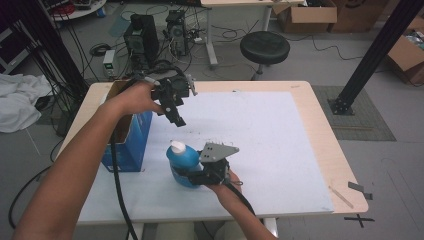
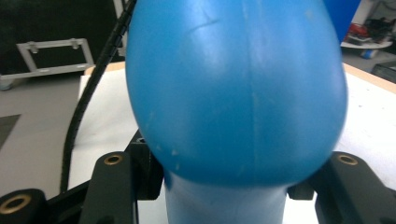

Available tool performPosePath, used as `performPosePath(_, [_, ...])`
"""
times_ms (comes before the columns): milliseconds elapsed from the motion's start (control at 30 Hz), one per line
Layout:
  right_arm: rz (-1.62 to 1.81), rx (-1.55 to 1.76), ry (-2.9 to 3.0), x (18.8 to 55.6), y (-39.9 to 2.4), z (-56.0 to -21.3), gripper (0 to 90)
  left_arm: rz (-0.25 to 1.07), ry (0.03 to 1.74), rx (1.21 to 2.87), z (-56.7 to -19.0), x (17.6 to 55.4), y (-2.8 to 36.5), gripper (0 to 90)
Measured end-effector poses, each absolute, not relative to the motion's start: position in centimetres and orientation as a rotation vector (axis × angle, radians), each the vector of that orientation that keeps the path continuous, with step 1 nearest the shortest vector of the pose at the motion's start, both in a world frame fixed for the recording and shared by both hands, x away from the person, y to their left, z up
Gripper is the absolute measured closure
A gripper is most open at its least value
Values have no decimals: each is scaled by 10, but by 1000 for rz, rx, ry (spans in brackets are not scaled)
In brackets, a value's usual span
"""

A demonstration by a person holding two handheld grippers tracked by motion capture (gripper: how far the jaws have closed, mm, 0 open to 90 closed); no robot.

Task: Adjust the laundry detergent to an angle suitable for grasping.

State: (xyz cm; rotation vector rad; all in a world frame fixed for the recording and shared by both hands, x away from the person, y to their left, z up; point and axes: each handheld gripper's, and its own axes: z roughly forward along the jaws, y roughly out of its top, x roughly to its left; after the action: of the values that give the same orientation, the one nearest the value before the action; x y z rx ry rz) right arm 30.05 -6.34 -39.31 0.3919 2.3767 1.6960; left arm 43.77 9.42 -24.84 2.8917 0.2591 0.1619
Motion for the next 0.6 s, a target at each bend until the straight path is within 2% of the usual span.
performPosePath(600, [1713, 180, 2527, 334, -123, -368, 435, 179, 267, 2888, -245, 435, 96, 214])
